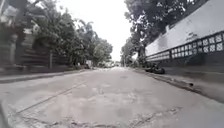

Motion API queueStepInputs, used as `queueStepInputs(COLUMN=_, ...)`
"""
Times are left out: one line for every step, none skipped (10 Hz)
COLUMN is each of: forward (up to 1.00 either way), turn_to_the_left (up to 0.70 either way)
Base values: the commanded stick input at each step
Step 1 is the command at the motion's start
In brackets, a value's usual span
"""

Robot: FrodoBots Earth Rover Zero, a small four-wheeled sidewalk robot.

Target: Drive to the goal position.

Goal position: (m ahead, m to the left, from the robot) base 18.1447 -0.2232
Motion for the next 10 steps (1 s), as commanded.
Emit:
queueStepInputs(forward=0.7, turn_to_the_left=0.0)
queueStepInputs(forward=0.7, turn_to_the_left=0.0)
queueStepInputs(forward=0.7, turn_to_the_left=0.0)
queueStepInputs(forward=0.7, turn_to_the_left=-0.05)
queueStepInputs(forward=0.7, turn_to_the_left=-0.14)
queueStepInputs(forward=0.7, turn_to_the_left=-0.35)
queueStepInputs(forward=0.7, turn_to_the_left=0.0)
queueStepInputs(forward=0.7, turn_to_the_left=0.0)
queueStepInputs(forward=0.7, turn_to_the_left=0.0)
queueStepInputs(forward=0.7, turn_to_the_left=0.0)
